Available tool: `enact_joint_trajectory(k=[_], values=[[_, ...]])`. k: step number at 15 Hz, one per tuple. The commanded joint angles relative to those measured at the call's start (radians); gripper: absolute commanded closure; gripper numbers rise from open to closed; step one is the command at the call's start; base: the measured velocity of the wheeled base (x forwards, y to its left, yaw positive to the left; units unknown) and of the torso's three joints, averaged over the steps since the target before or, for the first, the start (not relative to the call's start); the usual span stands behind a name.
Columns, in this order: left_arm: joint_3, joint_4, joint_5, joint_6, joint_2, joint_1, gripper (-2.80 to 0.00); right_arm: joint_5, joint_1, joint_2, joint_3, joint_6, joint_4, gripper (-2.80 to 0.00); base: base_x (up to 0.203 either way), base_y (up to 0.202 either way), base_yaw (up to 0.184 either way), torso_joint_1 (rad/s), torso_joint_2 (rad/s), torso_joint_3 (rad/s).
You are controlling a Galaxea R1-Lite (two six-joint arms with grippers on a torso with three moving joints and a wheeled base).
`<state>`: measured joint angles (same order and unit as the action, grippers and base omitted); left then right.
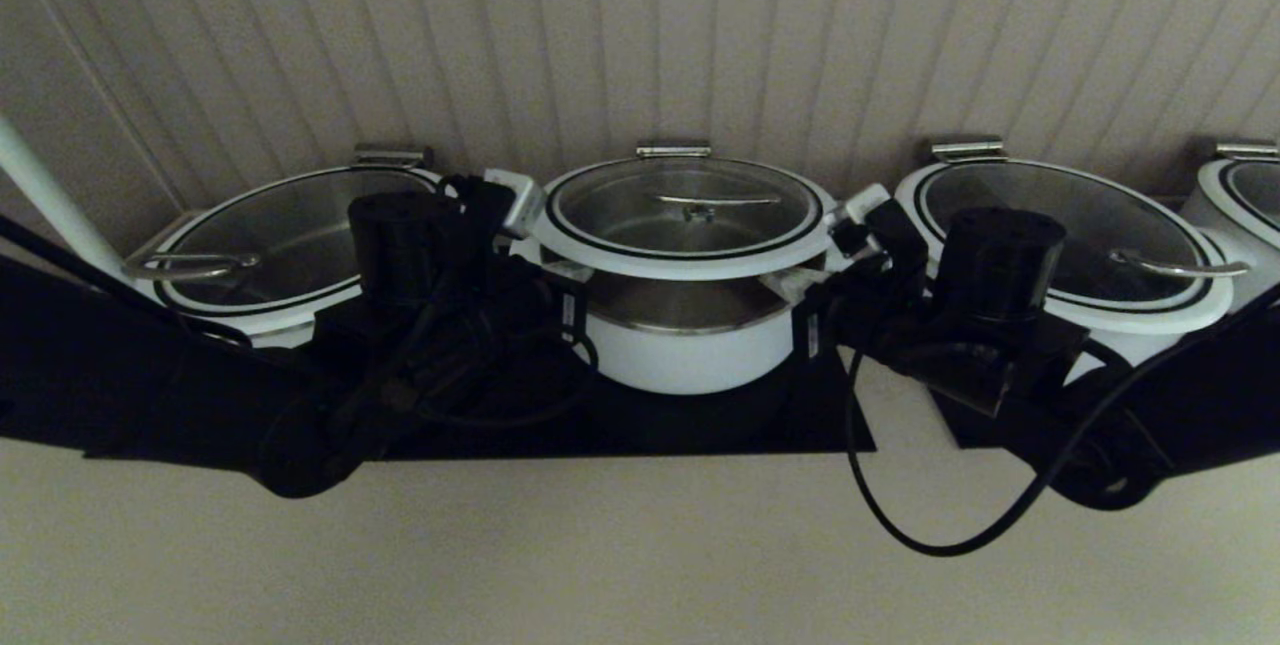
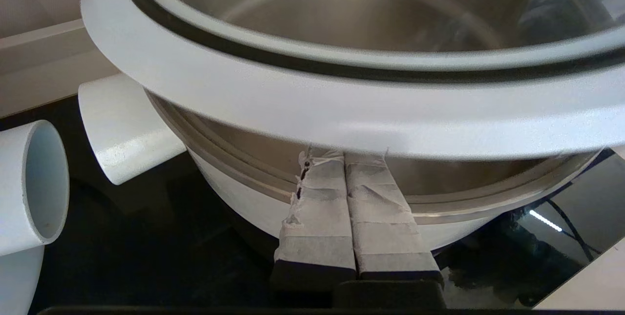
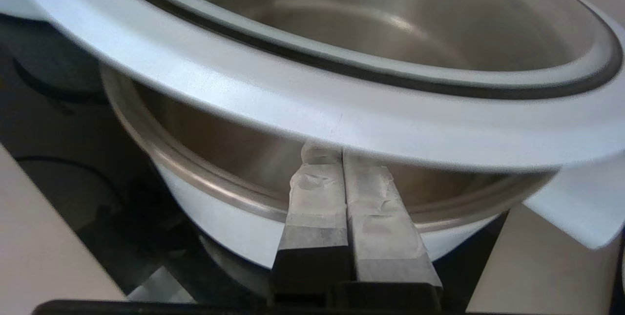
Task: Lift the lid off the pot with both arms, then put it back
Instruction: Open the pot lid completely
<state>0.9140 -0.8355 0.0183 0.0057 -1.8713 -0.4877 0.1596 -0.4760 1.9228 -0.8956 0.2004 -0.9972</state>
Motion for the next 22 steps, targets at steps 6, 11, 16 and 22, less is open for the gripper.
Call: enact_joint_trajectory(k=[6,11,16,22], values=[[-0.006,-0.005,0.000,0.000,0.003,0.000,0.00,0.000,0.017,0.030,-0.065,0.042,-0.008,0.00,0.000,0.000,0.000,0.000,0.00,0.000],[-0.006,-0.005,0.000,0.002,0.003,0.000,0.00,-0.006,0.028,0.024,-0.085,0.048,-0.003,0.00,0.000,0.000,0.000,0.000,0.00,0.000],[-0.007,-0.005,0.000,0.000,0.003,0.000,0.00,-0.002,0.056,-0.011,-0.068,0.047,0.024,0.00,0.000,0.000,0.000,0.000,0.00,0.000],[-0.006,-0.005,0.000,0.002,-0.002,0.000,0.00,0.005,0.083,-0.053,-0.037,0.043,0.077,0.00,0.000,0.000,0.000,0.000,0.00,0.000]])
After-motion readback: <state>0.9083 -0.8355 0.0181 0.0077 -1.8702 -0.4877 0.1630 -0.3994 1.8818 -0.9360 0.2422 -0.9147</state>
